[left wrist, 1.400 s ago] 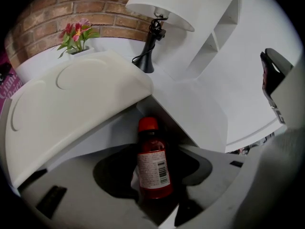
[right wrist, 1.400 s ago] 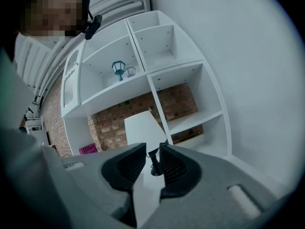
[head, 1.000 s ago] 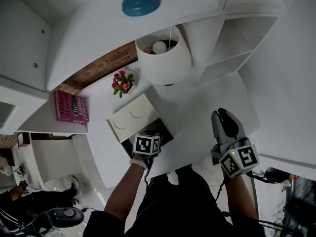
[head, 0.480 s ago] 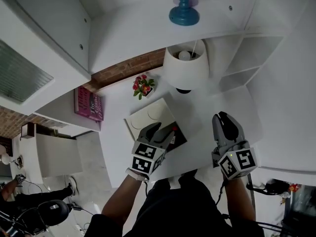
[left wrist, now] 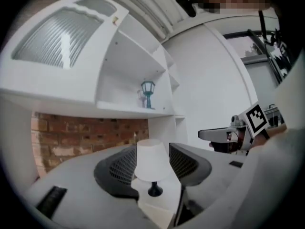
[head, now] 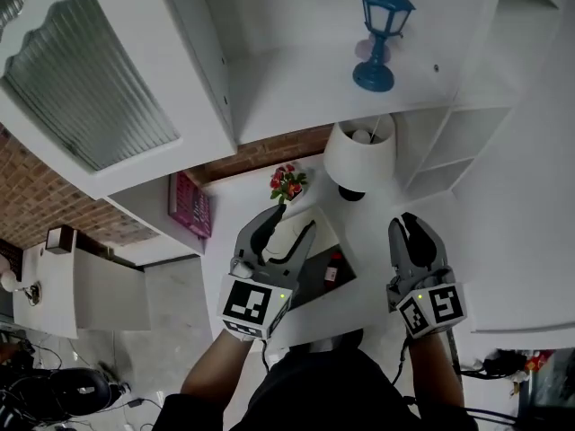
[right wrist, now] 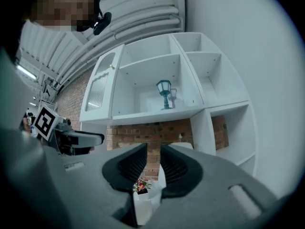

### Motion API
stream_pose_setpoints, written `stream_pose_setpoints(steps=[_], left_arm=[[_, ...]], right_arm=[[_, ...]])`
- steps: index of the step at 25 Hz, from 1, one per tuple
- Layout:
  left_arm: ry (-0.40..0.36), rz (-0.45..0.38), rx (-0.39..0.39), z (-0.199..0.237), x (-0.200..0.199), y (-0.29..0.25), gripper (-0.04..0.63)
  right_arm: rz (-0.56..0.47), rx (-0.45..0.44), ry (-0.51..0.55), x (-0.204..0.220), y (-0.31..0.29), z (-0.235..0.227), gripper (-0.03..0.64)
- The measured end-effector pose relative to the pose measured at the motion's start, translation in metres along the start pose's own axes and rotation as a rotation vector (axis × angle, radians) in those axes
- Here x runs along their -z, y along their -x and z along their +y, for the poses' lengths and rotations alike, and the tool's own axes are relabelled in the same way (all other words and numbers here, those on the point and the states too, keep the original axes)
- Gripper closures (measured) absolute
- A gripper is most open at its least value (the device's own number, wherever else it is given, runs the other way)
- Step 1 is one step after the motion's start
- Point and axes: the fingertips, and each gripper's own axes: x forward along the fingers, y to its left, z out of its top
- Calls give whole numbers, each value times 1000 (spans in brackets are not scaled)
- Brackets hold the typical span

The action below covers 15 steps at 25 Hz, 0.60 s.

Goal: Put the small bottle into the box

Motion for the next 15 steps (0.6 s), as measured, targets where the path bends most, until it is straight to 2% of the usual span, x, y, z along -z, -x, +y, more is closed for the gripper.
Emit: stream_pose_setpoints(steps=[3, 5, 10, 15], left_arm=[[-81, -99, -37, 9, -39, 12, 387], [-101, -135, -53, 15, -57, 20, 387], [-77, -199, -73, 30, -81, 35, 387], [-72, -226, -62, 40, -89, 42, 387]], right_arm=[[-46, -2, 56, -22, -3, 16, 541], [-76, 1, 90, -37, -4, 26, 541], [-140, 25, 170, -68, 0, 46, 541], [-165, 57, 215, -81, 5, 54, 541]])
